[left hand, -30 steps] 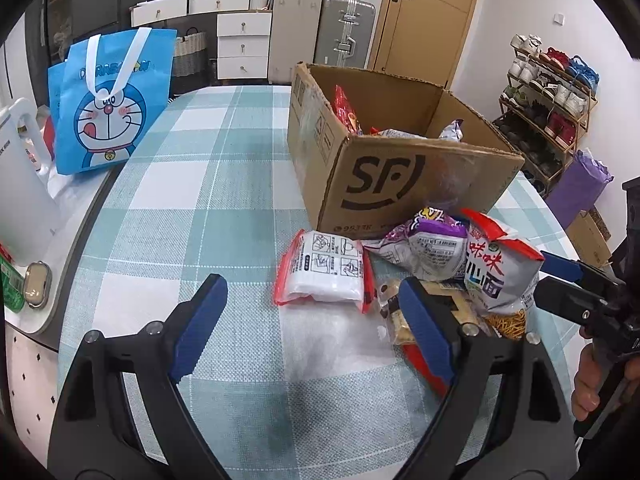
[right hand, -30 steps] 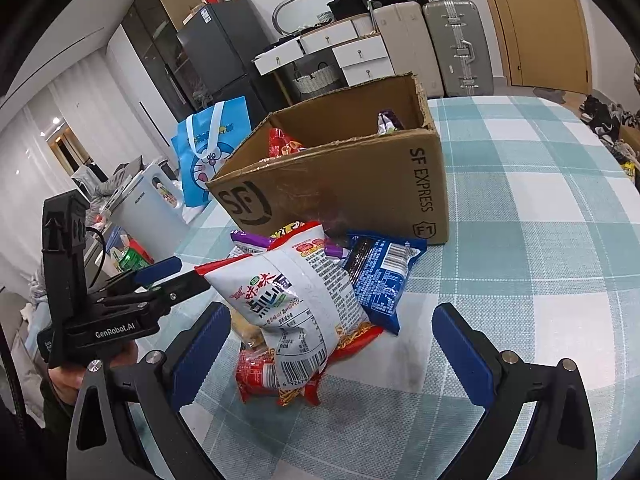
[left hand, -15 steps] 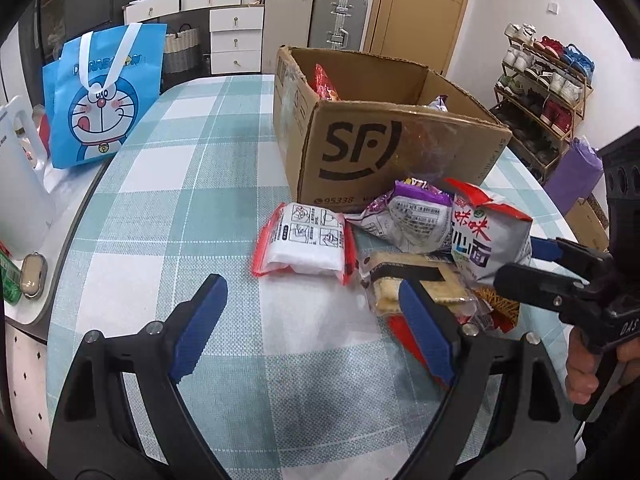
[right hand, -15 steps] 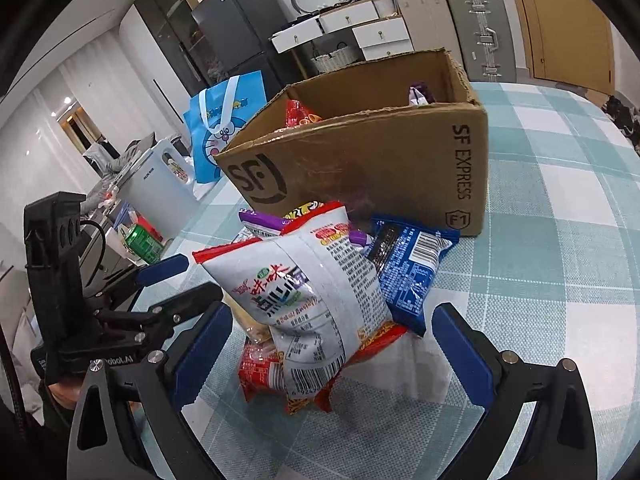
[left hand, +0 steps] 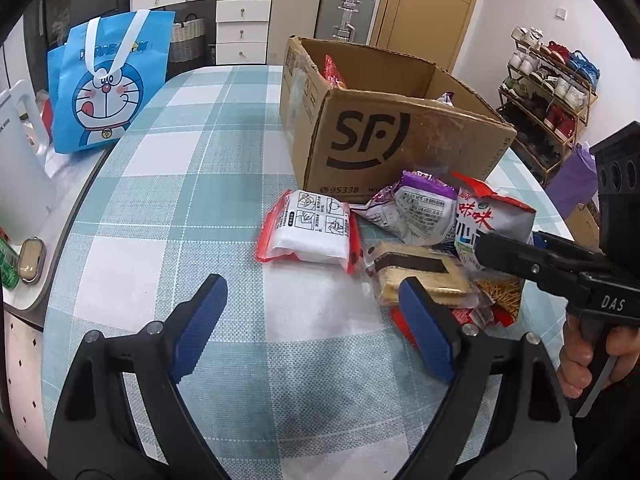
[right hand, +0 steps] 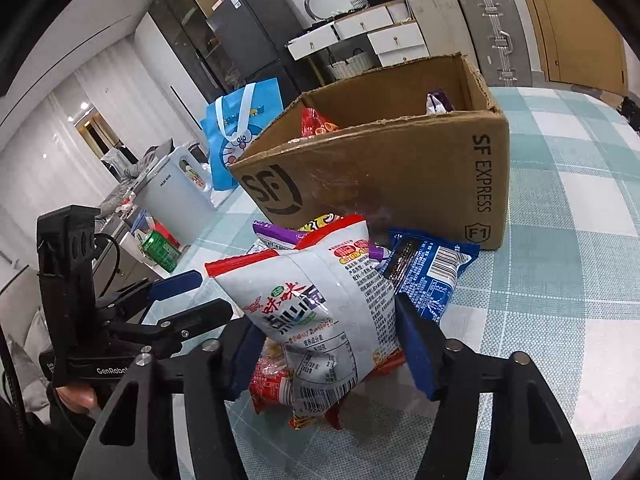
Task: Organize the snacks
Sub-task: 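Grasp the white noodle-snack bag with the right tool while the left tool grasps the clear cracker packet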
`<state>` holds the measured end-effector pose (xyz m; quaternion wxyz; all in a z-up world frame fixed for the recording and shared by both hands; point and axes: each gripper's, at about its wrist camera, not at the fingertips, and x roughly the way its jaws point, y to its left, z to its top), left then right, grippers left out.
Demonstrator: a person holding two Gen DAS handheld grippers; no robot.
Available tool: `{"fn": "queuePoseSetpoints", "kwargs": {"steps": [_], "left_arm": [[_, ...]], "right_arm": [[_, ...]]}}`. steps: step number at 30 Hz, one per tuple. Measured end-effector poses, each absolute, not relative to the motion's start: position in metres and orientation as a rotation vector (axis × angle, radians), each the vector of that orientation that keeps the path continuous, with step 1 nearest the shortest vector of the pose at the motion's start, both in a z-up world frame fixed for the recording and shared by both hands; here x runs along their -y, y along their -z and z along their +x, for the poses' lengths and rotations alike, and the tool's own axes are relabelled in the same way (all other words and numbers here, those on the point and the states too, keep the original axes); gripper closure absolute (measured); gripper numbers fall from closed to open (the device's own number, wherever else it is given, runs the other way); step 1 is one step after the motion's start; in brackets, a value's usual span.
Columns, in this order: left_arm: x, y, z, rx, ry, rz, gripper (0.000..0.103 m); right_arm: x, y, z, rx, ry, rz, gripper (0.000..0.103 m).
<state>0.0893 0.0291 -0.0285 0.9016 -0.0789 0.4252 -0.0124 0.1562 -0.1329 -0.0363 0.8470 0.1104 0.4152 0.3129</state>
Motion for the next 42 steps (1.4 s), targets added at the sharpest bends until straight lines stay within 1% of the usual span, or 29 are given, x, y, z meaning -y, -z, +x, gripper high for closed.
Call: {"fn": "queuePoseSetpoints", "kwargs": {"steps": [1,5,30,36,42], "left_arm": [[-0.028,0.028,0.090,-0.880,0.030,-0.164,0.017],[-0.021,0.029,0.090,-0.889,0.050,-0.155,0.017],[0.021,0.025,0.106,-0.946,0.253,-0.187,0.017],[0.033,0.032,0.120,-0.983,0.221,-0.151,0.017],[0.034,0.040,0.132,-1.009,0.219,-0.178,0.017]], "right_arm": [[0.134,0.035,0.154,-0.866,-0.665,0.240,0.046],[0.144,0.032,0.145,-0.840,-0.664,0.251,0.048],[0.192,0.027,0.113,-0.795,-0.524,0.332,0.047],[0.196,0.027,0.113,-0.792,-0.507,0.340,0.047],[0.196,0.027,0.110,-0.795,-0.502,0.345,0.047]]}}
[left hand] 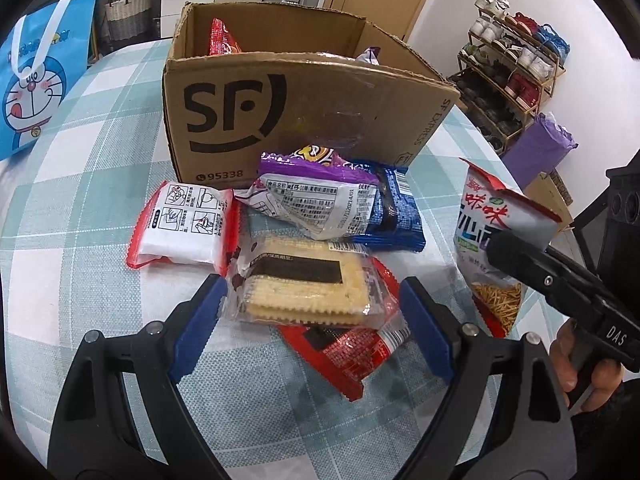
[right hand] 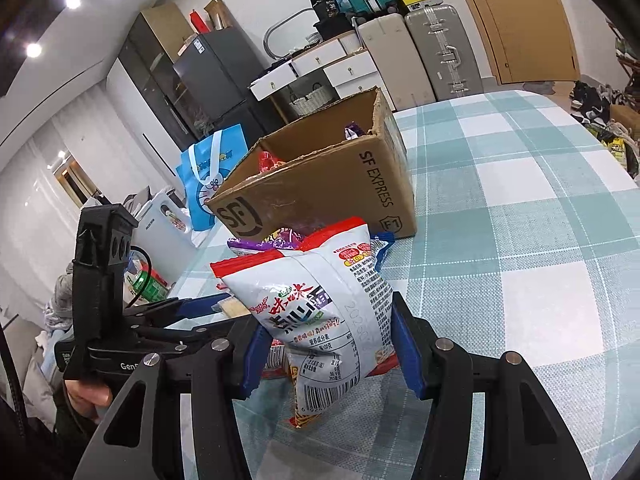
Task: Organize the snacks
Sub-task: 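Grasp the white noodle-snack bag with the right tool while the left tool grasps the clear cracker packet, then carry both packets over the box and open both tools to drop them inside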
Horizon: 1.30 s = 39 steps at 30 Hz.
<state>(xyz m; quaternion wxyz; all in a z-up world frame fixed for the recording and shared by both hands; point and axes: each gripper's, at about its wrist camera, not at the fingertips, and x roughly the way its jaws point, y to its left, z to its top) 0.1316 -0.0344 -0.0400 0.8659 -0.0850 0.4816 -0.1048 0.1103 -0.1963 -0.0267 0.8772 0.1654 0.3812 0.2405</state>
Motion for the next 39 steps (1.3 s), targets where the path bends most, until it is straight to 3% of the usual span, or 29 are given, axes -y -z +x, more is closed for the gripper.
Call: {"fn": "queuePoseSetpoints", "kwargs": {"steps": [5,13,39], "left_arm": [[0.036,0.048,0.138,-1.029,0.225,-0.186,0.020],[0.037,0.052,0.134,-1.015,0.232,-0.179,0.042],[0.001,-0.001,0.083,-0.854,0.249,-0.249,0.045]], "right_arm": [[0.196,0.026,0.109,-0.793,-0.502,0.346,0.047],[0.197,0.026,0.109,-0.796,-0.494,0.350,0.047],[0.192,0.008,0.107,-0.741,-0.516,0.336,0.048]]}}
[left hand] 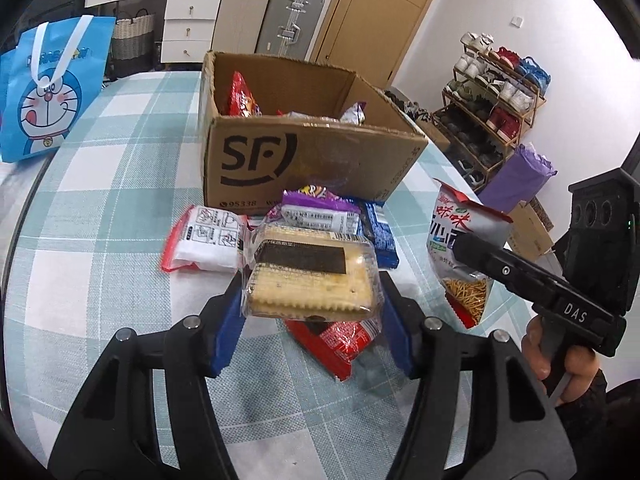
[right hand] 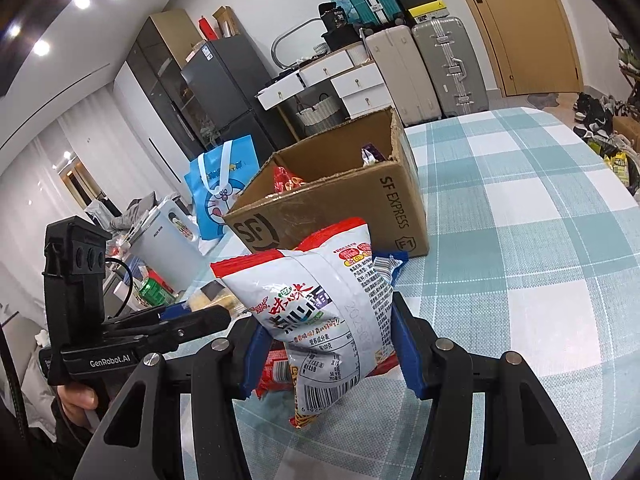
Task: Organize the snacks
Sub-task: 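Carry both packets over the box and open both tools to drop them inside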
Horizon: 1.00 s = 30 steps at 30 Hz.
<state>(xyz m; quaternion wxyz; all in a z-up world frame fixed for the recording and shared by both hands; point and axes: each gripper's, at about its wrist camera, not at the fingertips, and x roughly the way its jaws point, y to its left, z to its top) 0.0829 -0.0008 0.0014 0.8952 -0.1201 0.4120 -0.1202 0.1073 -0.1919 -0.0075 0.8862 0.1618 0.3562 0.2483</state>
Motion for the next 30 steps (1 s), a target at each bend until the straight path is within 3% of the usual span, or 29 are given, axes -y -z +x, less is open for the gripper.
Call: {"fn": "queuePoseSetpoints", "kwargs": {"steps": [17,30], "left_arm": [[-0.016,-0.058,0.072,-0.737,0.212,-0.255,0.045],[-0.021,-0.076,0.107,-0.691,0.155,-0.238,0.045]], "right_arm": [[0.179,-0.032,0.133,-0.664,-0.560,0.326,0.048],[0.167,-0.054,0.159,-0.627,-0.578,0.319,0.048]]}}
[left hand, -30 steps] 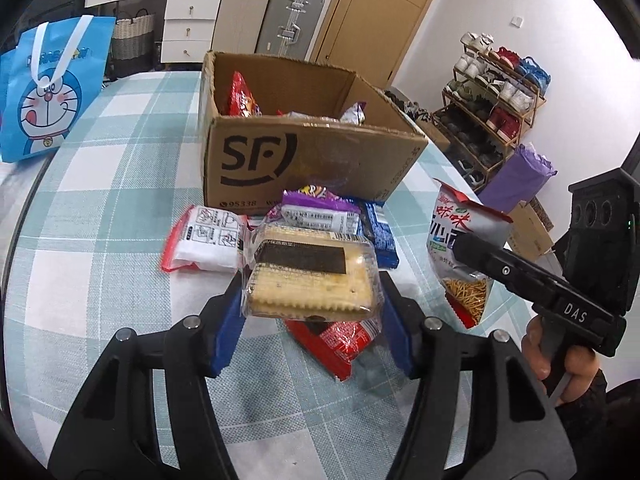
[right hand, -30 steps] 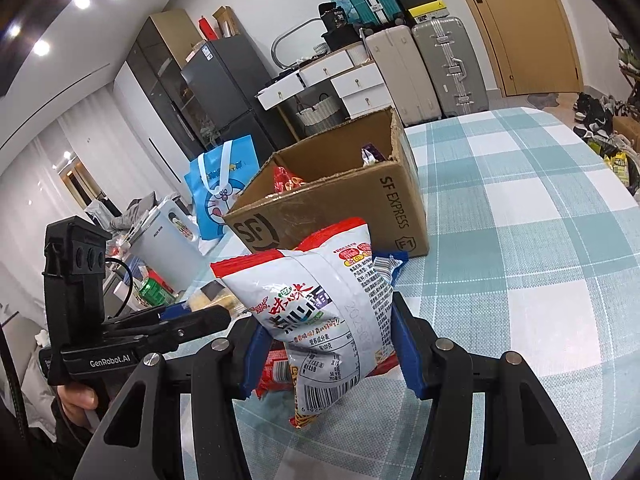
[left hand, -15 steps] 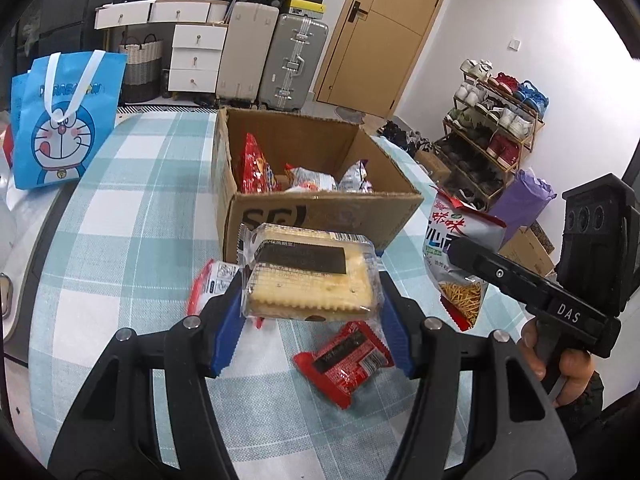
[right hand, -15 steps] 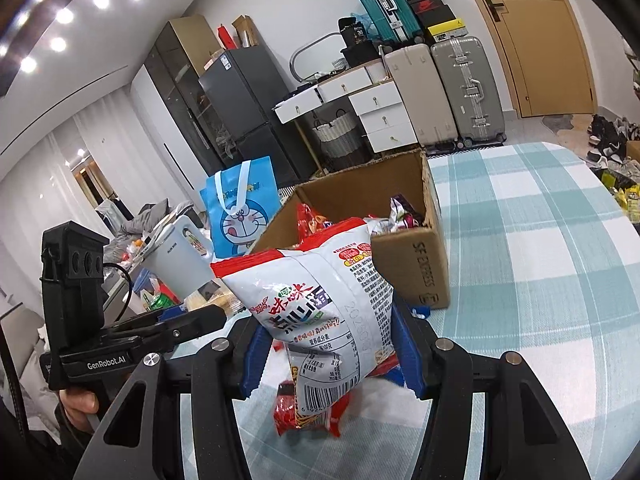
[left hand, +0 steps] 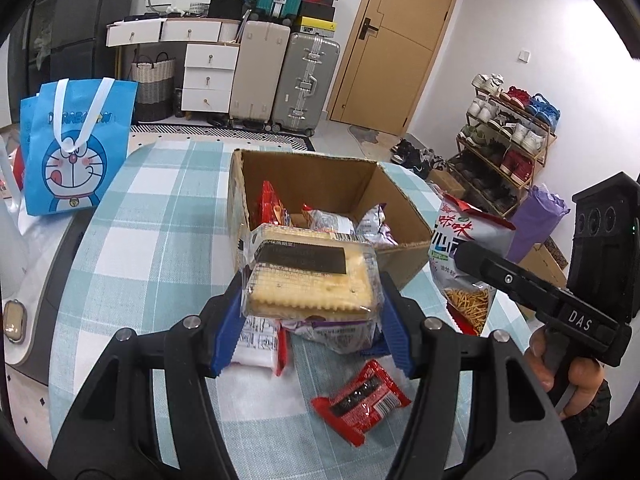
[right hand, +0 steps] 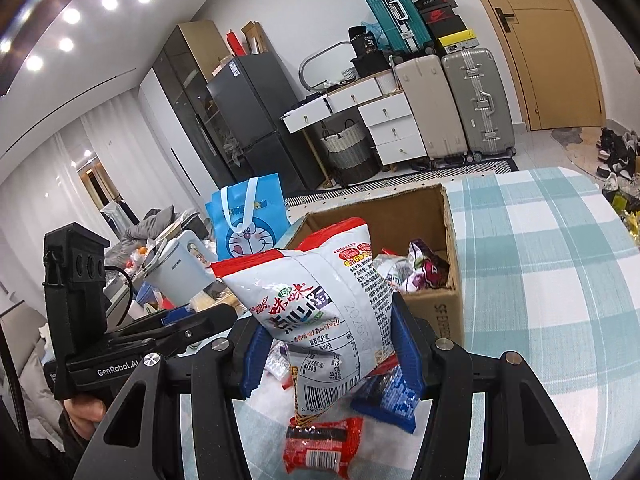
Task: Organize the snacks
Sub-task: 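Carry both packets over the box and open both tools to drop them inside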
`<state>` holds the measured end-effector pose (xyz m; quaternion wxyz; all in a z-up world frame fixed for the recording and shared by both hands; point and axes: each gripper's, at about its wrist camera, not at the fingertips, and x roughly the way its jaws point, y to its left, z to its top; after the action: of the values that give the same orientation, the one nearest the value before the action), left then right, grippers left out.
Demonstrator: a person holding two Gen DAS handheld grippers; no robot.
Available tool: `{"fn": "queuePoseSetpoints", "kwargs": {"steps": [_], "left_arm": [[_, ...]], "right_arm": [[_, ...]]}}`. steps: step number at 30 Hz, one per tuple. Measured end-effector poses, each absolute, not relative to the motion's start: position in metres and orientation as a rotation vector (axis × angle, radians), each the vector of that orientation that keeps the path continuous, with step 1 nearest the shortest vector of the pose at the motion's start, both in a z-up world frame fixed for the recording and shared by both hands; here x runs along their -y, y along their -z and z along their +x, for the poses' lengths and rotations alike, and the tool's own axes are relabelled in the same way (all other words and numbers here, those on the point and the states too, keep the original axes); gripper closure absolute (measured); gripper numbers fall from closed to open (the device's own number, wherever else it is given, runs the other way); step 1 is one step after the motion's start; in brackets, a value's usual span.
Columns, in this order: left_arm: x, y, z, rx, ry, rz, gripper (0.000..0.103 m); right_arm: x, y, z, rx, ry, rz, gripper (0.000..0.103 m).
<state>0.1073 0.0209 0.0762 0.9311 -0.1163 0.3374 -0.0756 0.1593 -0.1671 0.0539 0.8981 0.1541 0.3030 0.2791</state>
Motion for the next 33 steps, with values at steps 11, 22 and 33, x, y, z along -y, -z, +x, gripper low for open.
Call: {"fn": "queuePoseSetpoints", "kwargs": {"steps": [11,22,33], "left_arm": [[-0.019,-0.086,0.135,-0.673,0.143,-0.226,0.045],[-0.016,-0.083,0.165,-0.673,0.118,-0.212,0.045],[-0.014,-0.064,0.197,-0.692,0.089,-0.189,0.045]], "right_arm": [[0.162,-0.060,0.182,-0.578,-0.534,0.317,0.047],[0.161,-0.057,0.206,-0.585,-0.509,0.353,0.047],[0.155,-0.048,0.229,-0.603,-0.508,0.372,0.047]]}}
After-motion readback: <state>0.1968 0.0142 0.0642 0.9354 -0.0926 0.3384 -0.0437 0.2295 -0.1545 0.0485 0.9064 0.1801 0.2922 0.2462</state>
